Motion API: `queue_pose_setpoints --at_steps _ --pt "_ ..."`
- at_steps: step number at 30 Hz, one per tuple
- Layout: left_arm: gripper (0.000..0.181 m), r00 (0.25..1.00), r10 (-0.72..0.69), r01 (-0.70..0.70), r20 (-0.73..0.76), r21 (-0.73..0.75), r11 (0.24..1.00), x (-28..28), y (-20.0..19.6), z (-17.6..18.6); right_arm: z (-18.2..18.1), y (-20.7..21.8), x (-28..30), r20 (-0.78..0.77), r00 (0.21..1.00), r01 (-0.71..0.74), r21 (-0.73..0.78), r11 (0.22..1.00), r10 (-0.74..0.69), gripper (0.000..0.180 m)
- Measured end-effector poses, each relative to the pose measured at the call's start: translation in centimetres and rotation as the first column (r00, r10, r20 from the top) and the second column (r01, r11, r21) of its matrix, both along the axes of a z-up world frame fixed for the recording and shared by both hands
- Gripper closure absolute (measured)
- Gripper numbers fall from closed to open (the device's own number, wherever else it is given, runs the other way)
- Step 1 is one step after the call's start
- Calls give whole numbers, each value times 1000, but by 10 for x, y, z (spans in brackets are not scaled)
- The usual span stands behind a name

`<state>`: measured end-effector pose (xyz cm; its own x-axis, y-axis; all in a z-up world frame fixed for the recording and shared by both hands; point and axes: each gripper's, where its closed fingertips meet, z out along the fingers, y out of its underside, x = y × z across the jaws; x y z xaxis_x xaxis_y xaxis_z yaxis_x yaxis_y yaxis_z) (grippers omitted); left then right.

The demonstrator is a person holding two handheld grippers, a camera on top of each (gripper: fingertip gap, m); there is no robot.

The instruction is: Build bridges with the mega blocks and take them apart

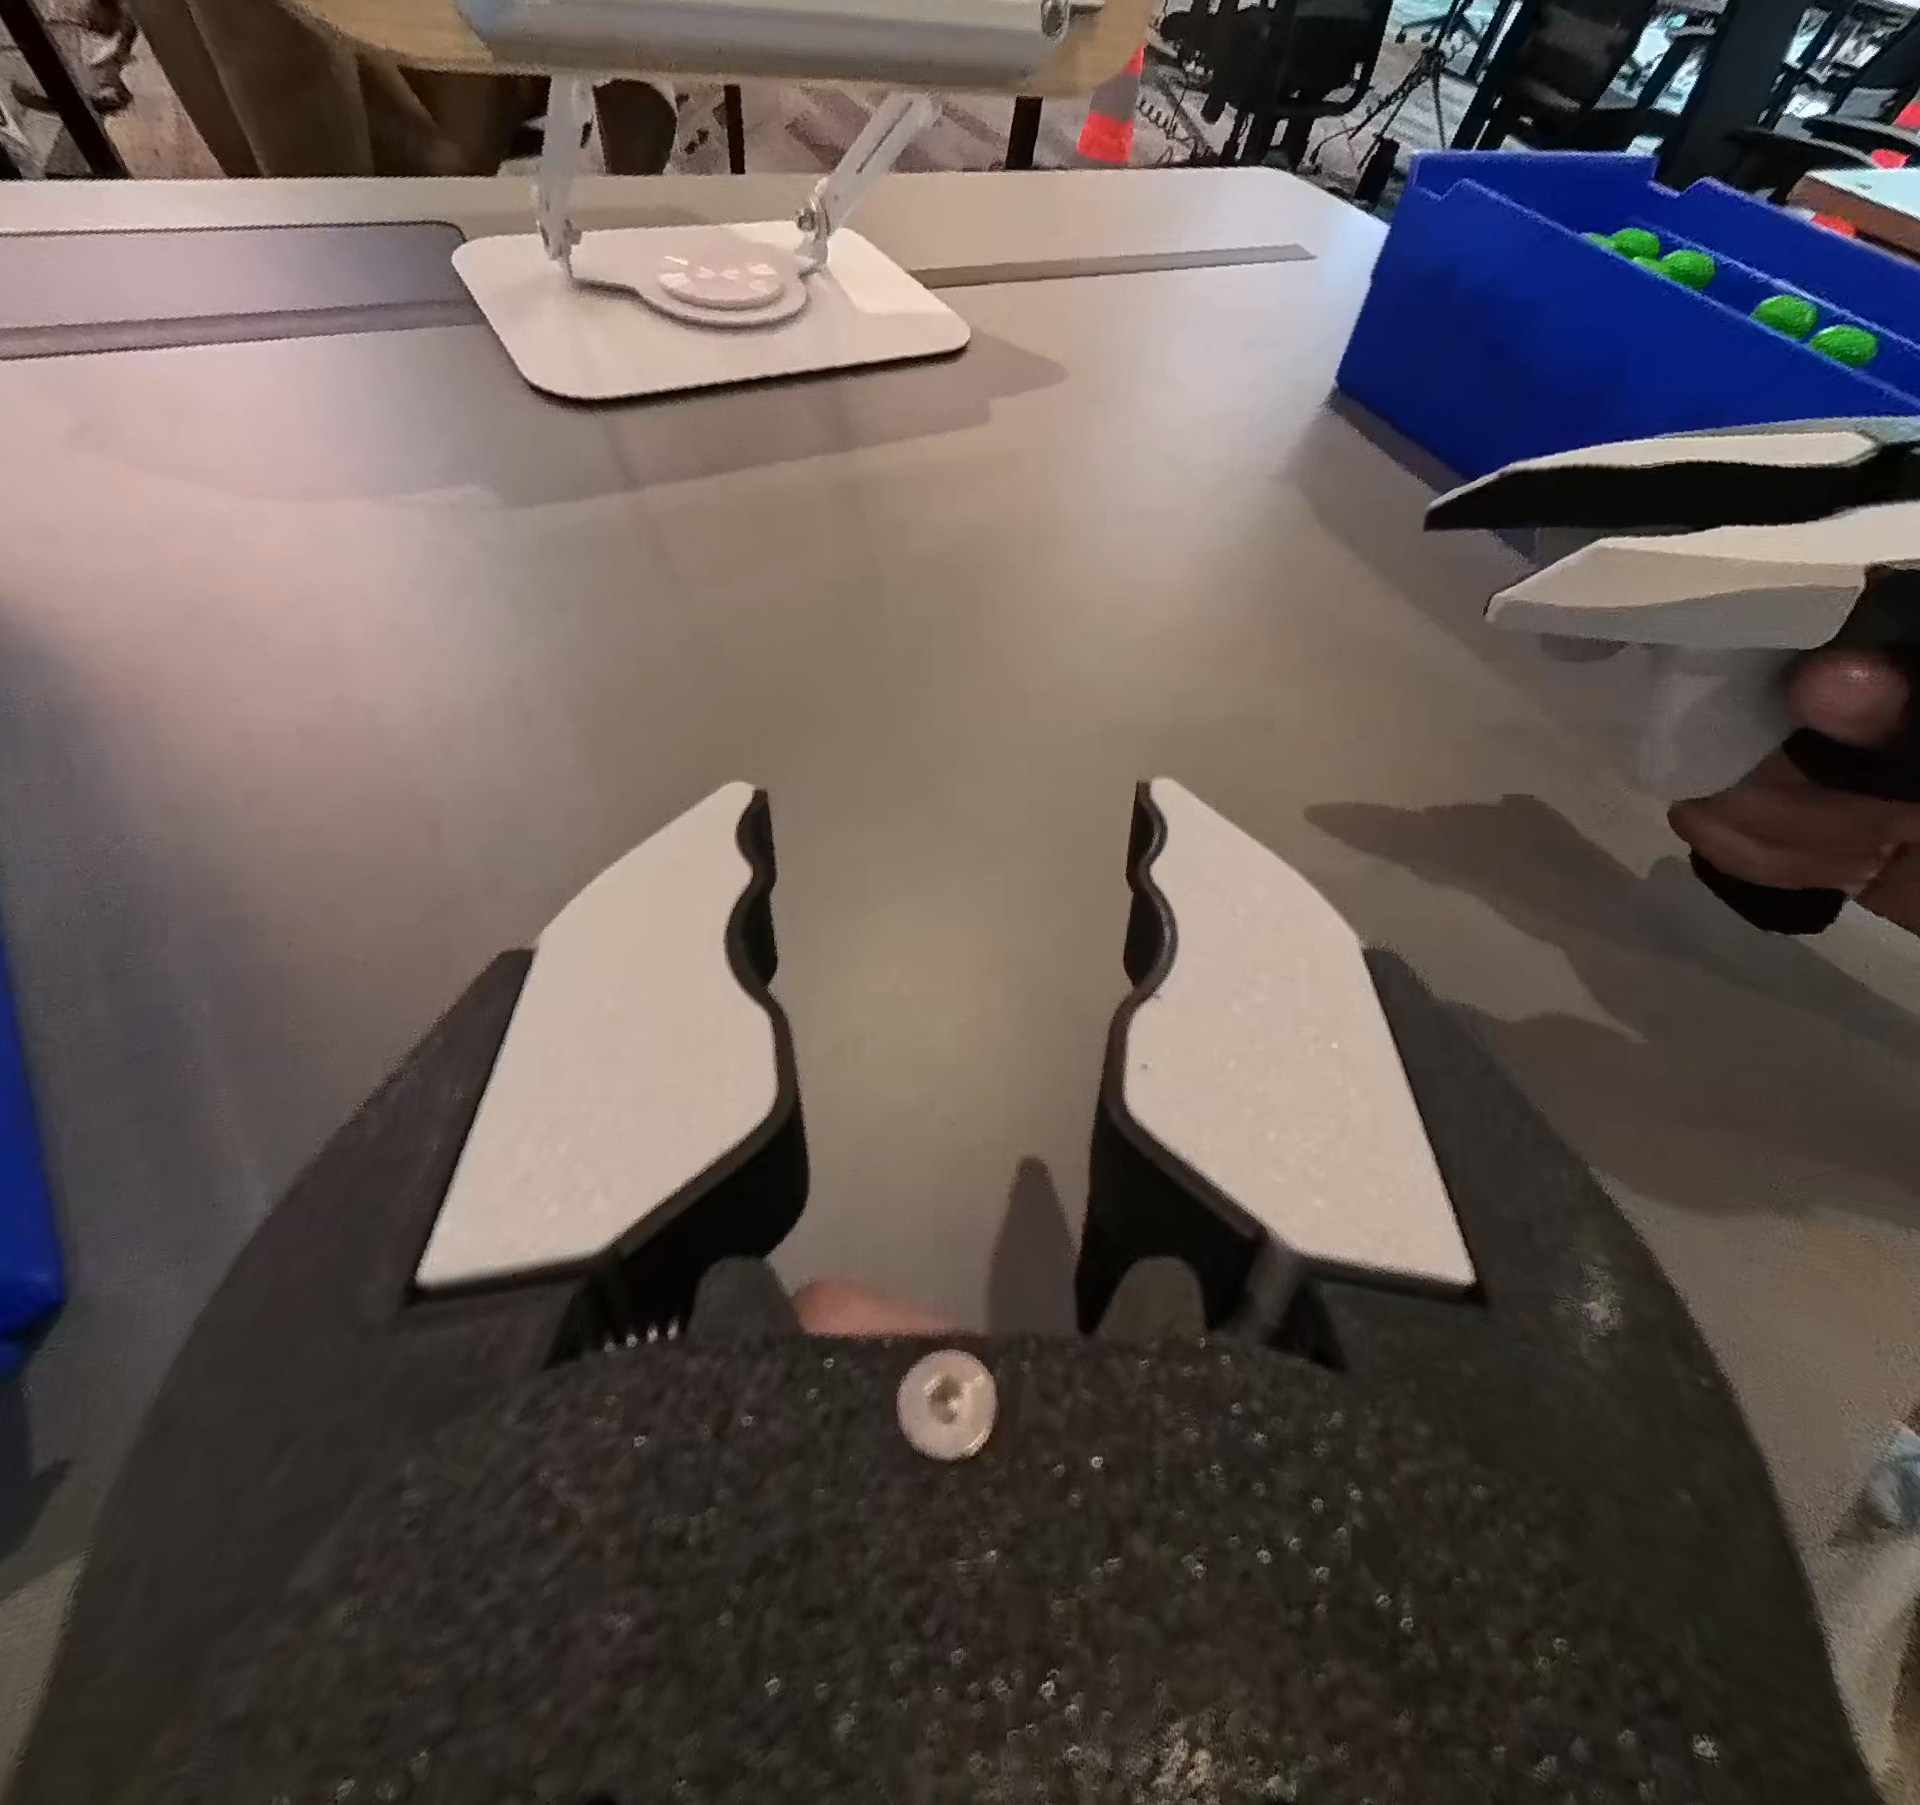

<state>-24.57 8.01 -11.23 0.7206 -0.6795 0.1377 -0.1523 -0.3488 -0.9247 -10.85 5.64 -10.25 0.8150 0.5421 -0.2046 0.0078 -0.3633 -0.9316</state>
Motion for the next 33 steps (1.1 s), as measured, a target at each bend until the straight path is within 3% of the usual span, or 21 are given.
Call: queue_pose_setpoints --at_steps 7,11,13,15,20,23,26,28,33 --pt "114 999 -43 43 -7 -2 999 0 -5 -1 -5 -3 -17 35 998 -48 -1 999 48 126" --pt "112 988 -153 152 21 5 988 -1 -18 22 -10 -4 -21 9 997 -74 -30 997 75 126" --pt "111 994 -112 113 -20 47 993 -27 -8 44 -11 -2 -18 8 997 -73 -36 997 73 126" --pt "111 998 16 -11 -69 72 997 -72 23 70 -10 0 -13 5 998 -63 -36 997 63 127" --pt "110 963 256 -264 -81 -109 959 -163 136 97 -5 2 -5 -29 998 -57 -40 998 56 127" --pt "111 927 345 -371 -144 -235 899 -185 207 74 -6 3 -2 -30 998 -57 -48 997 56 127" --pt "110 924 350 -382 -155 -436 815 -180 256 39 -5 2 -2 -41 997 -62 -53 997 60 127" --pt "110 922 350 -382 -165 -539 751 -176 275 20 -3 1 -3 -44 997 -69 -53 996 66 127" --pt "111 882 376 -468 -283 -610 639 -176 294 -16 1 -3 -7 -41 996 -84 -47 995 82 127"
